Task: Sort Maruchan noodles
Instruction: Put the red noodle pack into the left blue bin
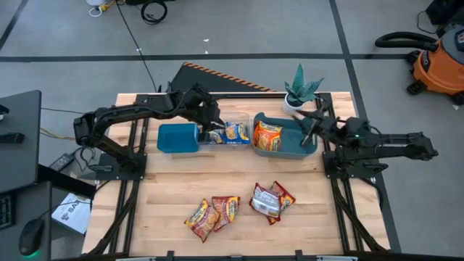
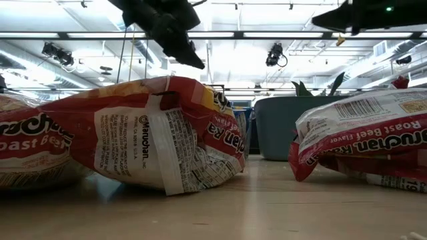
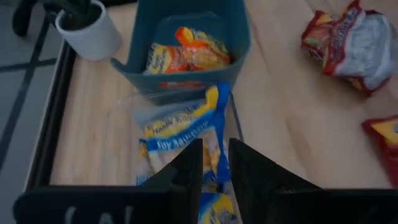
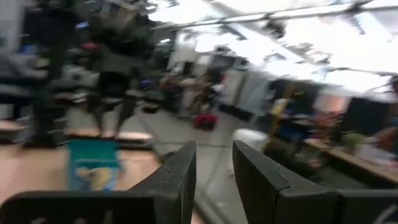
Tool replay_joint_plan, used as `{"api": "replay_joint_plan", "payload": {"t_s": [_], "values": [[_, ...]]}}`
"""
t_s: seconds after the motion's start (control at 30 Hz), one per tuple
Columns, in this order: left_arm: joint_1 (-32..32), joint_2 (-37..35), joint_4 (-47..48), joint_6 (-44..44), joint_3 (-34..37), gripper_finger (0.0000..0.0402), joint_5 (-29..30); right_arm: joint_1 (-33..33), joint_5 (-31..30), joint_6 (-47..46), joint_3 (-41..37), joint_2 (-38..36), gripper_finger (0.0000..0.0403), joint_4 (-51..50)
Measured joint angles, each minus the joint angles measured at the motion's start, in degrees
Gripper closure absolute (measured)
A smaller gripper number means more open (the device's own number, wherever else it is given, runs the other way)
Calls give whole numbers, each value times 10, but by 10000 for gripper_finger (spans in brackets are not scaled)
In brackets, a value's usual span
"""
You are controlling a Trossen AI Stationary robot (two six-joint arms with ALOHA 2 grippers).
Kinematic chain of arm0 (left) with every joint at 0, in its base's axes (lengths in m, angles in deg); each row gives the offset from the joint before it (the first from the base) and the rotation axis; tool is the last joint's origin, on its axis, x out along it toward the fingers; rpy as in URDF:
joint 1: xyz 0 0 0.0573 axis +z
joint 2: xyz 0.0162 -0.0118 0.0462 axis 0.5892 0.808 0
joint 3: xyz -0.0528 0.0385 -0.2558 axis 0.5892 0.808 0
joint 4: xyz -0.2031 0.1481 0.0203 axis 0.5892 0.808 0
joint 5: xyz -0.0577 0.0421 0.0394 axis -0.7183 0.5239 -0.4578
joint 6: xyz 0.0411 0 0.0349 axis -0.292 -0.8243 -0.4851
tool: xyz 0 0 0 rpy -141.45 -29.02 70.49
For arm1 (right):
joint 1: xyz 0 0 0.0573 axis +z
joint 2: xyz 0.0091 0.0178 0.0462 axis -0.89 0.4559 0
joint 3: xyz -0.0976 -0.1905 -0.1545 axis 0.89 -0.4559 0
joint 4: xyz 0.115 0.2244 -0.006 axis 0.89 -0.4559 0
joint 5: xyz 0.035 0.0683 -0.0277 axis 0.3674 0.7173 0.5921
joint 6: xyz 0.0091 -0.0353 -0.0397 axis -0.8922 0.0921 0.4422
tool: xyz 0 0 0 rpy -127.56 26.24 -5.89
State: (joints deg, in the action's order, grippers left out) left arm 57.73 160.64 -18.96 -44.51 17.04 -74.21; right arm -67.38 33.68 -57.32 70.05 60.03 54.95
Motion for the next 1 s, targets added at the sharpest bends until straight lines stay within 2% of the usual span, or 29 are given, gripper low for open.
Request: {"api": "replay_joint_plan", "payload": {"t_s": [0.17,0.4,0.6,0.77,0.87,1.0], "values": [[-30,-36,60,22,0,319,-7,-11,53,-61,44,118,295,-21],[-69,-41,156,118,0,319,-6,14,97,-153,130,260,294,-114],[-123,-38,223,191,0,319,0,65,108,-217,192,343,294,-152],[-206,-38,243,239,0,319,51,116,106,-241,209,376,294,-147],[-259,-38,240,258,0,319,93,155,63,-271,210,376,294,-143],[-326,-38,236,302,0,319,156,232,-37,-290,207,370,294,-142]]}}
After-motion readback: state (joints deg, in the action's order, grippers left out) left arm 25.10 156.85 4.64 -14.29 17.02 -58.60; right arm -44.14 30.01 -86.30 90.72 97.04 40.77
